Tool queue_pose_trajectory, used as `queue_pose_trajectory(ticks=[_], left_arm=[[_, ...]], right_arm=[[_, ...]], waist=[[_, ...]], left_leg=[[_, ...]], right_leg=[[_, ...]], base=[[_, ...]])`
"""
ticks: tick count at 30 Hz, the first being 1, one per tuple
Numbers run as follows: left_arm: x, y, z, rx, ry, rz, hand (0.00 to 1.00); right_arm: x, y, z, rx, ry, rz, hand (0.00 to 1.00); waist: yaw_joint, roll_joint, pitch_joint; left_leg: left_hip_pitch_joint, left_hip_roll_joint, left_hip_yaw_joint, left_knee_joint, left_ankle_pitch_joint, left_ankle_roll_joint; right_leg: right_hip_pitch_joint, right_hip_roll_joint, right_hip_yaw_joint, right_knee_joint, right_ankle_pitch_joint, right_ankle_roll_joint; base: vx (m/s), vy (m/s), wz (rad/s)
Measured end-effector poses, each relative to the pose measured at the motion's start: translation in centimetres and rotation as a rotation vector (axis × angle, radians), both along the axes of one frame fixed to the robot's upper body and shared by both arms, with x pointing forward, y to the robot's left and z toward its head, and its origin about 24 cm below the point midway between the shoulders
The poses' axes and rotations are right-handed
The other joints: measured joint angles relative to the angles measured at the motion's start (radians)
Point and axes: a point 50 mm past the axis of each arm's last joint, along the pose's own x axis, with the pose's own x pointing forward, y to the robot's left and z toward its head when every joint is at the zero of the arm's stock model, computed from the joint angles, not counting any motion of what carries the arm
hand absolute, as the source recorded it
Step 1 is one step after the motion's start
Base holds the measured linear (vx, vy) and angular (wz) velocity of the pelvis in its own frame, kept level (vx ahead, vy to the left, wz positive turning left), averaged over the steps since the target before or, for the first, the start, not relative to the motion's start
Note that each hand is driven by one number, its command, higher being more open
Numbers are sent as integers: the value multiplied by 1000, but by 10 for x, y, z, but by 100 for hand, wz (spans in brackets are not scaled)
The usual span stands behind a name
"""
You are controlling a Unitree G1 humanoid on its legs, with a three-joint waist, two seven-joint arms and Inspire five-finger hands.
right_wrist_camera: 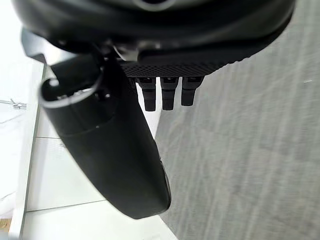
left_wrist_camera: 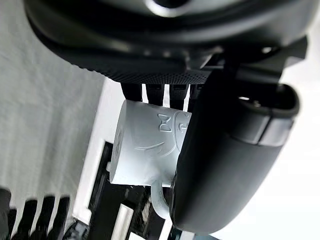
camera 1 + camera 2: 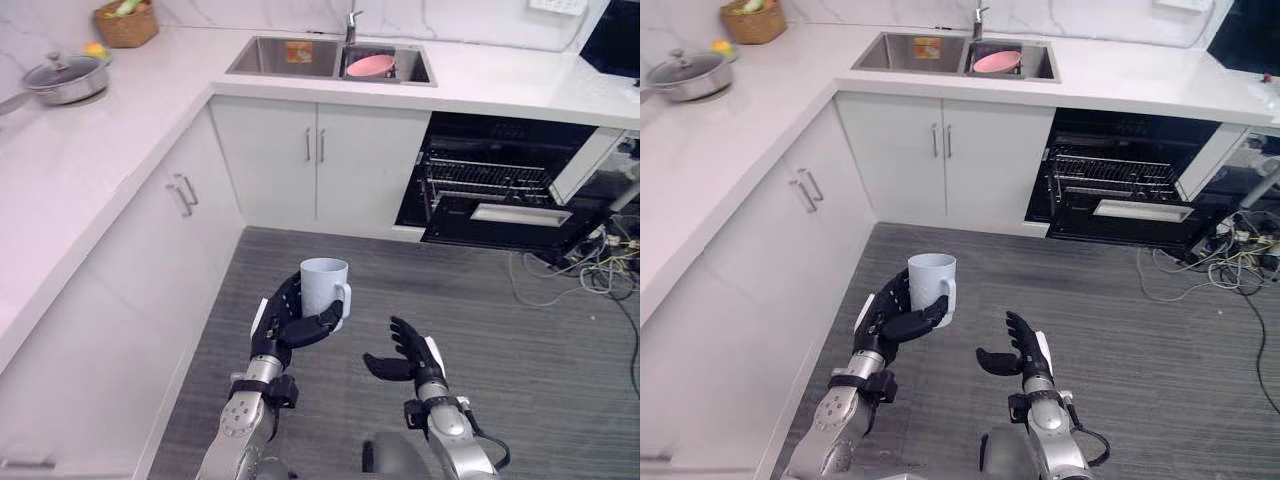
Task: Walk over to the sink, pick up the cup, carry it to the dishwasher, place the cup inside the dishwasher, then close the dishwasher door
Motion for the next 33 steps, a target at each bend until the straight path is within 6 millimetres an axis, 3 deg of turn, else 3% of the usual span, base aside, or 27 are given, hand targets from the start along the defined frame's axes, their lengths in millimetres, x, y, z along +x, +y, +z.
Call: queue_pose_trajectory(ticks=[1,3,4,5,6,7,9,11,13,15,16,17,18,19,20,21,22,23,24,25,26,28,30,31,33], left_arm=[[1,0,1,0,-6,0,30],[4,0,2,1,-14,0,30],[4,-3,-2,-6,5,3,30],[4,-5,-4,-3,16,1,30],[5,-6,-5,-3,19,2,30],[4,-6,-7,-19,34,23,30],[2,-6,-6,-36,31,34,30],[0,-5,0,-49,5,43,30],[0,-6,2,-56,-5,45,30],[-2,-3,-1,-56,9,59,30],[-2,-3,-1,-57,10,61,30],[-2,-1,-1,-56,9,70,30],[-2,0,-2,-53,13,77,30],[-3,1,-3,-50,18,79,30],[-6,4,-6,-36,32,80,30],[-7,6,-7,-31,35,85,30],[-7,7,-6,-29,33,92,30],[-7,11,-6,-15,32,103,30],[-7,14,-7,1,40,113,30],[-8,15,-8,4,44,114,30],[-8,15,-8,5,48,122,30],[-8,15,-6,8,34,125,30],[-6,16,-2,19,2,125,30],[-5,17,-1,28,-4,120,30],[-3,18,-1,43,-9,118,30]], right_arm=[[2,0,1,-2,-7,2,90],[5,-2,3,-20,-16,11,90],[3,-9,2,-54,-6,16,90],[4,-13,3,-70,-5,18,90],[4,-14,4,-73,-7,17,90],[0,-15,8,-74,-22,12,90],[-6,-12,18,-60,-70,0,90],[-2,-7,38,-31,-176,-9,90],[5,-4,48,-21,-232,-5,90],[12,-3,51,-16,-247,0,90],[12,-3,51,-15,-248,0,90],[15,-4,50,-3,-246,-5,90],[15,-5,47,1,-231,-10,90],[14,-6,44,0,-217,-12,90],[10,-5,39,5,-191,-17,90],[6,-2,38,17,-188,-23,90],[6,-1,39,21,-192,-23,90],[8,5,42,43,-205,-19,90],[12,13,44,65,-217,-14,90],[12,15,44,73,-219,-13,90],[12,20,45,85,-220,-5,90],[14,26,48,92,-235,19,90],[20,31,56,100,-271,50,90],[25,32,60,99,-292,59,90],[30,30,64,88,-314,68,90]], waist=[[-6,1,0],[-24,-1,-2],[-33,28,-6],[-36,52,-9],[-39,58,-5],[-30,71,7],[0,79,10],[19,71,11],[40,67,12],[61,65,10],[62,65,9],[63,68,7],[64,75,2],[64,79,-6],[61,53,-16],[61,31,-22],[66,24,-21],[69,12,-22],[64,9,-21],[57,9,-21],[55,10,-20],[52,21,-25],[40,16,-28],[28,15,-28],[5,16,-28]], left_leg=[[19,1,4,-12,-4,-8],[66,6,-4,-17,-35,-60],[93,31,-20,23,-57,-95],[76,70,-43,123,-44,-115],[53,91,-57,219,-20,-126],[-36,155,-97,523,135,-107],[-127,214,-119,773,157,-105],[-279,240,-126,869,123,-80],[-360,218,-132,738,74,-58],[-387,105,-264,366,68,-73],[-387,91,-287,320,71,-75],[-388,45,-368,145,101,-95],[-384,36,-401,72,183,-104],[-371,28,-395,81,232,-101],[-368,4,-366,136,242,-70],[-372,-7,-315,196,183,-44],[-369,-5,-284,221,154,-34],[-352,-3,-223,242,113,-11],[-307,-8,-182,229,85,5],[-278,-10,-165,214,77,10],[-204,-7,-131,169,63,12],[-122,16,-88,109,48,7],[-72,28,-55,58,32,3],[-42,35,-36,27,37,-17],[-6,43,-16,4,24,-44]], right_leg=[[-19,11,-12,-60,26,-7],[-35,47,-31,-208,220,-52],[-11,63,-44,-190,302,-84],[20,81,-58,-171,274,-102],[47,94,-60,-174,258,-110],[156,127,-51,-225,242,-132],[281,160,-15,-309,236,-139],[412,164,47,-417,232,-136],[462,155,115,-453,213,-108],[490,120,201,-449,169,-77],[491,115,211,-447,160,-73],[493,97,245,-430,112,-40],[493,87,270,-402,58,-14],[495,78,294,-382,37,-6],[495,49,331,-347,8,8],[482,18,353,-291,-11,18],[457,10,361,-238,-18,30],[382,-7,350,-98,-17,59],[307,-45,301,47,14,112],[285,-60,269,101,12,109],[245,-84,186,182,-2,84],[188,-78,79,203,-21,50],[117,-66,-10,121,-30,27],[75,-52,-47,25,-18,10],[36,-17,-58,-156,65,-8]], base=[[540,-14,-11],[567,-64,9],[700,-111,6],[711,-125,2],[779,-178,-18],[617,-152,-21],[514,-87,-51],[495,-34,-70],[467,75,-89],[444,212,-107],[400,253,-90],[336,226,-88],[429,293,-101],[566,407,-99],[590,410,-91],[588,405,-97],[446,293,-116],[394,271,-130],[371,251,-116],[348,214,-100],[263,137,-67],[275,91,-81],[242,19,-65],[329,-48,-42],[348,-74,-25]])
